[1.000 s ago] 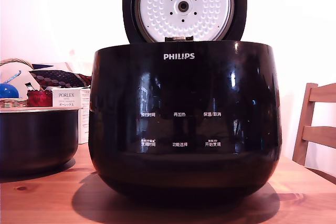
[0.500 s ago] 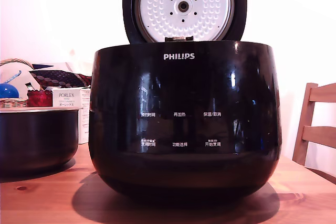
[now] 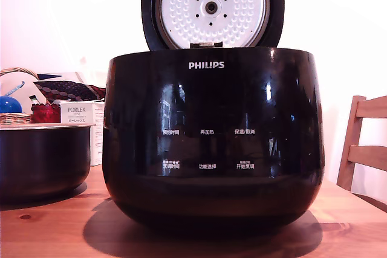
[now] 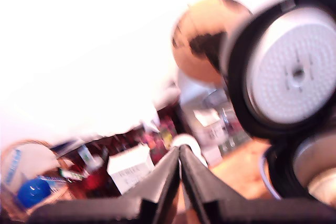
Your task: Open the rice cooker by pressing the large metal button on the top of its lid with medium force
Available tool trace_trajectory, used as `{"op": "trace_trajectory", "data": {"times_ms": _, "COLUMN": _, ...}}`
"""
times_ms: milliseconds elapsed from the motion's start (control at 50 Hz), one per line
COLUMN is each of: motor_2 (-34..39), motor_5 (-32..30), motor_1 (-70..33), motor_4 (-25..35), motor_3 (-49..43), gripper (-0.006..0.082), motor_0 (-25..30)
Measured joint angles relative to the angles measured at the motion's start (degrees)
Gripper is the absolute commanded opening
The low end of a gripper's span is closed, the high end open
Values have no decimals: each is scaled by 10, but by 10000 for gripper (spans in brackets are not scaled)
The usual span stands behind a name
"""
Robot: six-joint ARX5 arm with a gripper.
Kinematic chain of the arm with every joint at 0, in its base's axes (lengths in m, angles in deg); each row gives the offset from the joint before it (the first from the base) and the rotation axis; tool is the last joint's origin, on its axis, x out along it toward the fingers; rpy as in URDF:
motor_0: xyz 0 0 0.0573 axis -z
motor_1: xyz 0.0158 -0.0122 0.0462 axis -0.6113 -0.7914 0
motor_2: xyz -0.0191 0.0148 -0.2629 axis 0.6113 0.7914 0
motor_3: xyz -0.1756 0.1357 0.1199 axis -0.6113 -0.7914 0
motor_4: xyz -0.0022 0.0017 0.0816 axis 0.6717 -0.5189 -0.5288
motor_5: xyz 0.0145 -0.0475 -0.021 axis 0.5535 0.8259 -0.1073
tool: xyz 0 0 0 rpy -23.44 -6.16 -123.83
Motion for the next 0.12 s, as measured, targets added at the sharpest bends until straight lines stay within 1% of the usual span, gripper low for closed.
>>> {"op": "trace_trajectory", "data": {"times_ms": 120, "motor_2": 0, "motor_5": 9, "motor_1": -6, "motor_4": 0, "motor_3": -2, "gripper": -21, "motor_0": -2}}
